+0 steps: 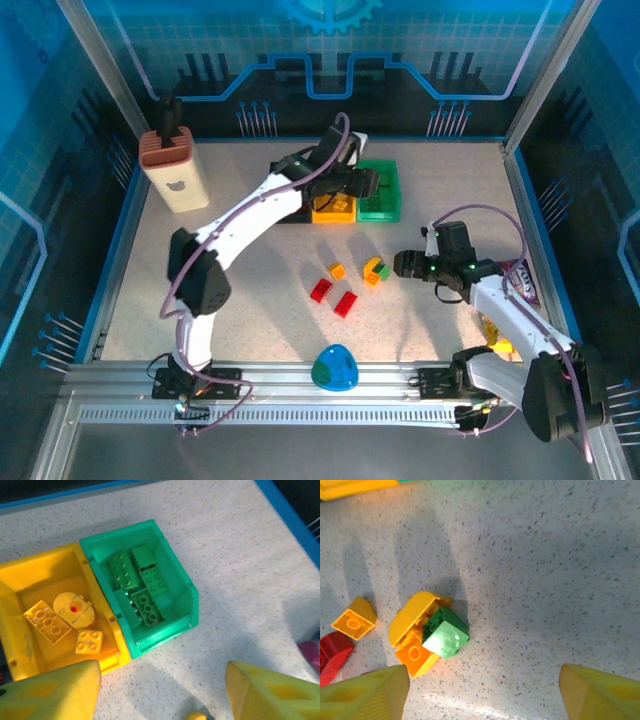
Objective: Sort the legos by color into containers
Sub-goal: Place the lego in the container, then pick up the lego from the center of the table.
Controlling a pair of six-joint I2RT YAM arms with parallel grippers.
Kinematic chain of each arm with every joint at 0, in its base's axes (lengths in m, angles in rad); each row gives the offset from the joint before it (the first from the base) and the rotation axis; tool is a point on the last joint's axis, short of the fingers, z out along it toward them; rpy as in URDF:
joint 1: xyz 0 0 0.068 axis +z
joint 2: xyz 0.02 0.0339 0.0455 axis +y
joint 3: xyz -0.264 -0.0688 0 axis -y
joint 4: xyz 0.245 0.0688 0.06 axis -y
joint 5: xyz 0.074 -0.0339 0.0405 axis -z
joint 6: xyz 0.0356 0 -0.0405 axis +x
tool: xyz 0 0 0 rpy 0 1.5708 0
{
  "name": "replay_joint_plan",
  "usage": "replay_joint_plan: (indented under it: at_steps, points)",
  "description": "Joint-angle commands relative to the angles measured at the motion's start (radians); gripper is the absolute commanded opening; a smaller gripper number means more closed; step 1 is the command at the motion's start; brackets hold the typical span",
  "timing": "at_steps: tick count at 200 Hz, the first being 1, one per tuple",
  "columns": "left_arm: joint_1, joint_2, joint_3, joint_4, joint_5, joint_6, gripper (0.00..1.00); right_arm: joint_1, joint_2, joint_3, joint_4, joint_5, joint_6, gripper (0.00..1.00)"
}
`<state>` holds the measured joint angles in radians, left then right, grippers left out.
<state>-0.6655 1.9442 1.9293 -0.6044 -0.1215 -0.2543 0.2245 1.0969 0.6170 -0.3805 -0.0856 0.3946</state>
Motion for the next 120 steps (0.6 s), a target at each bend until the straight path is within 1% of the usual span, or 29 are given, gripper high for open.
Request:
replay_joint_plan:
  at_steps: [1, 30, 61, 85, 120]
  points:
    - [-0.002, -0.139, -0.136, 0.111, 0.018, 0.009, 0.65, 0.027, 0.059, 0.051, 0.000, -0.025, -0.043, 0.77]
    - [-0.002, -0.278, -0.329, 0.155, -0.002, -0.006, 0.63, 0.089, 0.143, 0.093, -0.007, -0.003, -0.058, 0.76]
    - [0.000, -0.420, -0.534, 0.189, -0.054, -0.027, 0.63, 0.157, 0.226, 0.137, -0.019, 0.045, -0.073, 0.73]
    - [0.002, -0.503, -0.658, 0.195, -0.074, -0.051, 0.61, 0.185, 0.281, 0.167, -0.039, 0.080, -0.081, 0.68]
    - [0.006, -0.598, -0.817, 0.208, -0.095, -0.105, 0.60, 0.203, 0.341, 0.181, -0.037, 0.099, -0.085, 0.66]
